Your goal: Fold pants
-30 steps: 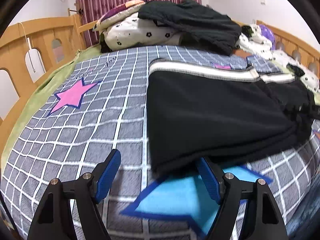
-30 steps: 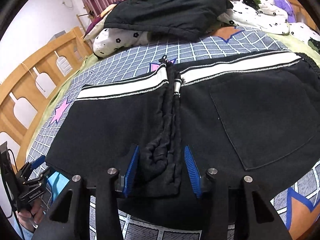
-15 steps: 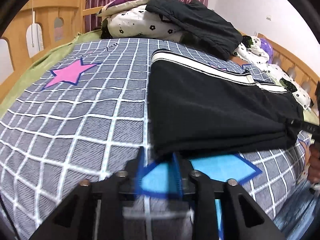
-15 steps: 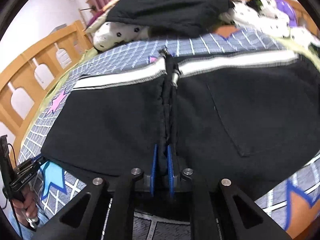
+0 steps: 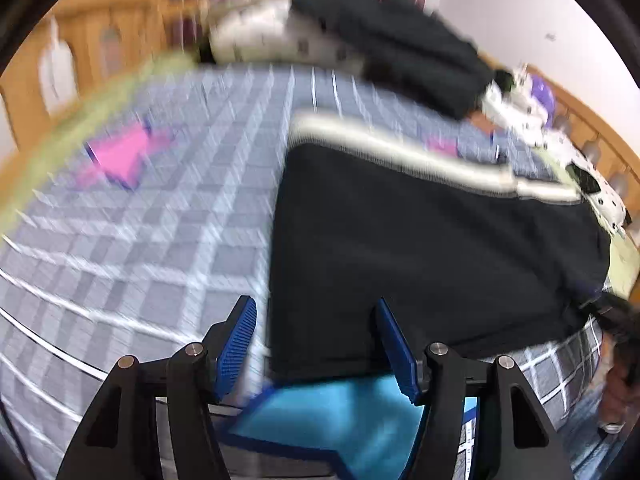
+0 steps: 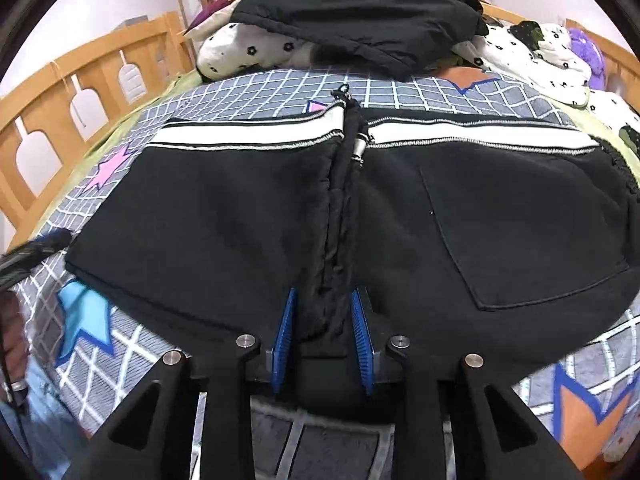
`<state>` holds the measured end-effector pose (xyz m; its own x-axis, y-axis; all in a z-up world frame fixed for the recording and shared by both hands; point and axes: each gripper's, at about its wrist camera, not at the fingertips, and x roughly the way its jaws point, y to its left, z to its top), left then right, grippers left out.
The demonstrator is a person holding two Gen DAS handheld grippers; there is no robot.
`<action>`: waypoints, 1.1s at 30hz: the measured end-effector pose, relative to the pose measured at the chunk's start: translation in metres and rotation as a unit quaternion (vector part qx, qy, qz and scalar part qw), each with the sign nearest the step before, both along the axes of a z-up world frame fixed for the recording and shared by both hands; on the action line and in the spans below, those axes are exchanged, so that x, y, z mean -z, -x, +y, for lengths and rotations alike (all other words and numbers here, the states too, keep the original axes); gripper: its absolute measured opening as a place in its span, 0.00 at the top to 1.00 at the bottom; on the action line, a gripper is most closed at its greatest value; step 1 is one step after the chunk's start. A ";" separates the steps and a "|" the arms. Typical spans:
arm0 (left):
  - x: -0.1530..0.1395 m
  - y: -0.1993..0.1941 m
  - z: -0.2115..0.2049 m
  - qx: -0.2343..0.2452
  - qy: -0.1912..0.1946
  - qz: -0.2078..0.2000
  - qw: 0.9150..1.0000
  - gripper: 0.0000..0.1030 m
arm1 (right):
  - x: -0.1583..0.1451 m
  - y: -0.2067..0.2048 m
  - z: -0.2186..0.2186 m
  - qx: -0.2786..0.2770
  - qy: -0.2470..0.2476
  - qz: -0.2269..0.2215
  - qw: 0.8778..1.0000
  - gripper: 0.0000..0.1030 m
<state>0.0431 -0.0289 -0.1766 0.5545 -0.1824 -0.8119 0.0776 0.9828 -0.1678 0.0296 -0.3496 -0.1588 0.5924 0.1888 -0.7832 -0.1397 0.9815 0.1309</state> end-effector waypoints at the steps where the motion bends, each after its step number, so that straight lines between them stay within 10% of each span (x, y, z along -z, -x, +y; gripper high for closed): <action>1: 0.008 0.001 -0.002 0.002 -0.001 0.000 1.000 0.41 | -0.009 0.004 -0.004 0.001 -0.006 -0.005 1.000 0.73; 7: -0.011 0.005 0.007 0.002 -0.008 -0.029 1.000 0.39 | -0.071 0.029 -0.083 0.086 0.003 -0.081 0.993 0.32; 12: -0.026 -0.026 0.021 -0.023 0.012 -0.025 0.999 0.39 | -0.078 0.015 -0.174 0.187 0.060 -0.084 0.977 0.29; 17: -0.015 -0.065 0.016 0.005 0.028 0.011 1.000 0.39 | -0.035 -0.016 -0.247 0.226 -0.008 -0.032 0.973 0.29; 28: 0.013 -0.130 0.018 0.030 0.072 0.038 0.996 0.40 | 0.024 -0.068 -0.272 0.246 -0.072 -0.019 0.966 0.29; 33: 0.005 -0.130 0.009 0.021 0.060 0.029 0.998 0.87 | 0.016 -0.068 -0.269 0.257 -0.045 -0.037 0.965 0.56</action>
